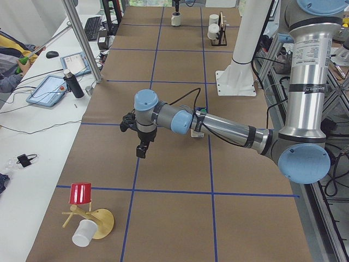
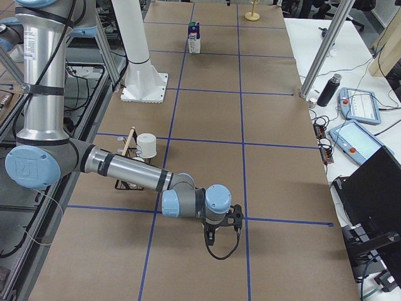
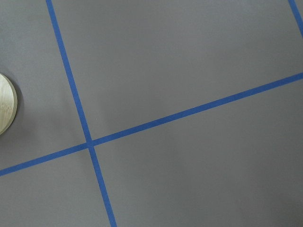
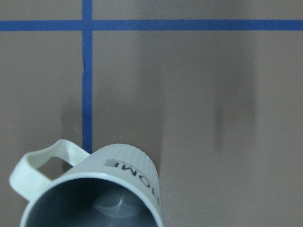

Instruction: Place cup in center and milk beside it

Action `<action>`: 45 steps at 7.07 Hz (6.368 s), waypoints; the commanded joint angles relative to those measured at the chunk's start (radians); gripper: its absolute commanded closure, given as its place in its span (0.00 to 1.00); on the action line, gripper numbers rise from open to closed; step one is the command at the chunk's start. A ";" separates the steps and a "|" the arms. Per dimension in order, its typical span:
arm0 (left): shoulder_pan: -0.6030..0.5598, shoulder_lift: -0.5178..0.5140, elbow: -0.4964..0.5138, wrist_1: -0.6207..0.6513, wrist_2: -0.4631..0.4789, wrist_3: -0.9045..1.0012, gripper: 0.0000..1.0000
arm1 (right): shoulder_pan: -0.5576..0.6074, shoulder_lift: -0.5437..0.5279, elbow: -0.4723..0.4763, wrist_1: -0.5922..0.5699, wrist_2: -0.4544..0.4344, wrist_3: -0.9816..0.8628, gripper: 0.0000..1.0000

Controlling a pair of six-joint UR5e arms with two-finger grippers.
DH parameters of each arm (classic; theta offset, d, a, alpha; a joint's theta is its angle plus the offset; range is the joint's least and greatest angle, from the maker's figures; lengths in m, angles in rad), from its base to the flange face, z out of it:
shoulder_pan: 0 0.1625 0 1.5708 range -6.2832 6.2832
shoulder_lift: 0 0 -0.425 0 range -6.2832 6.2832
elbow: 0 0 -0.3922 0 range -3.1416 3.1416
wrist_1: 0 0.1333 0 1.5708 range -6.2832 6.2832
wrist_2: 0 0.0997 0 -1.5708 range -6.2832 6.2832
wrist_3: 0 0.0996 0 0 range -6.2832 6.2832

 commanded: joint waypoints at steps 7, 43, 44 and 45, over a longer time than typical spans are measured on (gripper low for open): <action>0.000 0.001 -0.003 0.000 -0.003 -0.002 0.02 | -0.041 0.031 0.105 0.063 0.020 0.118 1.00; 0.738 0.159 -0.477 0.055 0.250 -1.048 0.69 | -0.663 0.646 0.312 -0.230 -0.270 1.274 0.00; 0.741 0.165 -0.484 0.052 0.247 -1.096 1.00 | -0.665 0.648 0.312 -0.230 -0.270 1.274 0.00; 0.739 0.164 -0.509 0.055 0.244 -1.098 1.00 | -0.664 0.646 0.310 -0.230 -0.270 1.274 0.00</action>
